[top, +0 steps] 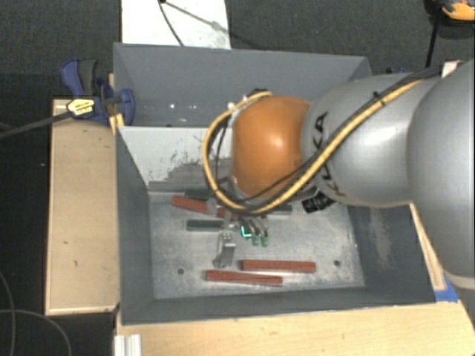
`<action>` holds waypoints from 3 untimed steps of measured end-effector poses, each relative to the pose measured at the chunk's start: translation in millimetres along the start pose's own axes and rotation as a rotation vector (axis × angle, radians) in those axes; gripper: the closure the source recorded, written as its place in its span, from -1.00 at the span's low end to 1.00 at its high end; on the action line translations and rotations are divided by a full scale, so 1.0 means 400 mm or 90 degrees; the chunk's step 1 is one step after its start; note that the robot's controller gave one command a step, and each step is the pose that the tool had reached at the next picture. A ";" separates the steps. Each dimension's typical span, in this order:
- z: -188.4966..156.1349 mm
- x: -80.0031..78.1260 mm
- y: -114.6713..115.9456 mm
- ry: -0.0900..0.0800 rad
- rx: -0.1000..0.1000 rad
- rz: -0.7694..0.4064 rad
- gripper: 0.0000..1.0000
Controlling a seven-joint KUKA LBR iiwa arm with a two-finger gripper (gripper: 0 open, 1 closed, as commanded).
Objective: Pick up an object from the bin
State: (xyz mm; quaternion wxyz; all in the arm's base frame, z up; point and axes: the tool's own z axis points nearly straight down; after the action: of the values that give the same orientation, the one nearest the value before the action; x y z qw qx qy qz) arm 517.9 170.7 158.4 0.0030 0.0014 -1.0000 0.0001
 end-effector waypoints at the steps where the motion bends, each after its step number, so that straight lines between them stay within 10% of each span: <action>1: -0.010 -0.005 -0.002 -0.005 -0.001 0.004 -1.00; 2: 0.033 -0.126 -0.009 -0.007 -0.002 0.143 -1.00; 3: 0.067 -0.171 -0.066 -0.004 -0.001 0.069 -1.00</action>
Offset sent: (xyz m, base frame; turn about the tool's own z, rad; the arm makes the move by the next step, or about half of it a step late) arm 0.0661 -0.0046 -0.0231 0.3041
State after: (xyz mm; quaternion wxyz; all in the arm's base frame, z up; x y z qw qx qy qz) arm 586.1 144.5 131.1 -0.0005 -0.0525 -0.9986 -0.0002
